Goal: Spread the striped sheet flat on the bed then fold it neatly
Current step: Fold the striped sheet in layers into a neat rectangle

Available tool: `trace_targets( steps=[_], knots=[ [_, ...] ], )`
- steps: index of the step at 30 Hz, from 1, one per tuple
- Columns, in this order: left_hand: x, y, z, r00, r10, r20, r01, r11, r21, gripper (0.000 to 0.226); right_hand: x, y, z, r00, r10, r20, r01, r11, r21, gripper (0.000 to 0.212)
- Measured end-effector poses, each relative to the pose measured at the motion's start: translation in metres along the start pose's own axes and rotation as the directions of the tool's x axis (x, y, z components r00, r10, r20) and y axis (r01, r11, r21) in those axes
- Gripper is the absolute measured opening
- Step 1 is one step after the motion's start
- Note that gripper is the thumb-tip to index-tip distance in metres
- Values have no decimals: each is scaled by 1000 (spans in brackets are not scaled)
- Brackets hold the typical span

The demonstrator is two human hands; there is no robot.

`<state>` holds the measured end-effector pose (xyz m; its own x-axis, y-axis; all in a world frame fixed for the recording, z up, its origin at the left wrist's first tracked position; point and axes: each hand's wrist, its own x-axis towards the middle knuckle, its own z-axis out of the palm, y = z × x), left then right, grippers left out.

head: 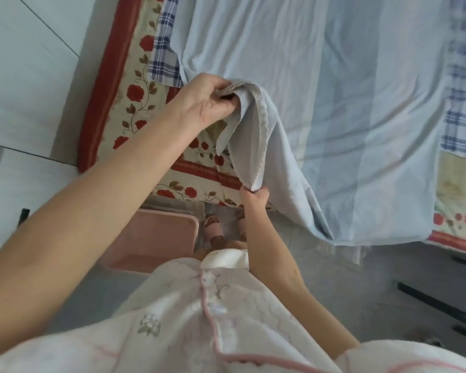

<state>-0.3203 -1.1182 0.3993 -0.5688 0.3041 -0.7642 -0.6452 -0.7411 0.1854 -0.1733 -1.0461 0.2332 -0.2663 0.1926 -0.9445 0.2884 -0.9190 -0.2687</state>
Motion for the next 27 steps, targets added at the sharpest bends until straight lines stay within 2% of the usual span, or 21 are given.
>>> trace_targets(
  steps=[1, 2, 4, 6, 7, 8, 9, 10, 12, 14, 16, 17, 19, 20, 21, 22, 23, 25, 27],
  knots=[
    [4, 2, 0, 1000, 6, -16, -6, 1000, -15, 11, -1, 3, -9, 993, -88, -84, 71, 979, -191, 33],
    [9, 5, -1, 999, 18, -48, -19, 1000, -21, 12, -8, 4, -15, 986, -127, -110, 92, 955, -283, 31],
    [22, 15, -11, 990, 68, -124, -71, 997, -16, 14, -24, 4, -30, 994, -96, -55, 72, 937, -341, 21],
    [34, 30, -27, 978, 91, -188, -94, 996, -8, 21, -40, -13, -44, 993, -91, -77, 78, 984, -158, 7],
    [38, 36, -38, 968, 122, -219, -124, 992, 4, 24, -45, -20, -50, 996, -70, -48, 72, 997, 35, 15],
    [41, 41, -48, 958, 146, -248, -143, 989, 29, 24, -53, -27, -56, 990, -119, -79, 130, 980, 149, 18],
    [47, 46, -57, 954, 144, -263, -135, 989, 53, 21, -63, -37, -60, 986, -102, -134, 140, 940, 312, 18],
    [46, 50, -69, 945, 163, -283, -148, 986, 75, 17, -64, -40, -63, 983, -89, -162, 136, 940, 311, 17],
    [50, 50, -92, 957, 136, -255, -111, 988, 107, 16, -75, -44, -62, 974, -172, -149, 199, 963, 185, 13],
    [43, 33, -114, 953, 12, -303, 64, 968, 242, 29, -82, -46, -54, 967, -194, -165, 214, 970, 115, 9],
    [27, -4, -130, 891, -223, -396, 380, 844, 378, 48, -87, -43, -41, 950, -261, -170, 275, 960, 61, 11],
    [15, -27, -136, 851, -361, -380, 500, 778, 381, 64, -89, -38, -32, 945, -285, -164, 294, 955, 39, 13],
    [-6, -70, -143, 786, -576, -226, 617, 704, 352, 99, -91, -25, -16, 930, -340, -140, 334, 940, -62, 11],
    [-18, -86, -139, 774, -621, -121, 621, 707, 338, 103, -92, -18, -10, 915, -380, -132, 362, 922, -140, 12],
    [-24, -94, -135, 790, -612, -27, 588, 746, 311, 98, -96, -13, -1, 902, -417, -109, 391, 898, -201, 13],
    [-30, -103, -130, 835, -549, 20, 528, 812, 248, 88, -96, -9, -1, 885, -459, -80, 428, 869, -249, 14],
    [-34, -105, -123, 890, -456, 16, 445, 875, 191, 77, -98, -7, 1, 872, -487, -43, 455, 840, -296, 16],
    [-37, -112, -115, 959, -271, -82, 281, 947, 159, 57, -104, -7, -2, 853, -522, 13, 484, 780, -396, 22],
    [-42, -119, -109, 968, -173, -183, 204, 964, 170, 40, -111, -12, -7, 850, -525, 43, 486, 750, -449, 27]
  ],
)
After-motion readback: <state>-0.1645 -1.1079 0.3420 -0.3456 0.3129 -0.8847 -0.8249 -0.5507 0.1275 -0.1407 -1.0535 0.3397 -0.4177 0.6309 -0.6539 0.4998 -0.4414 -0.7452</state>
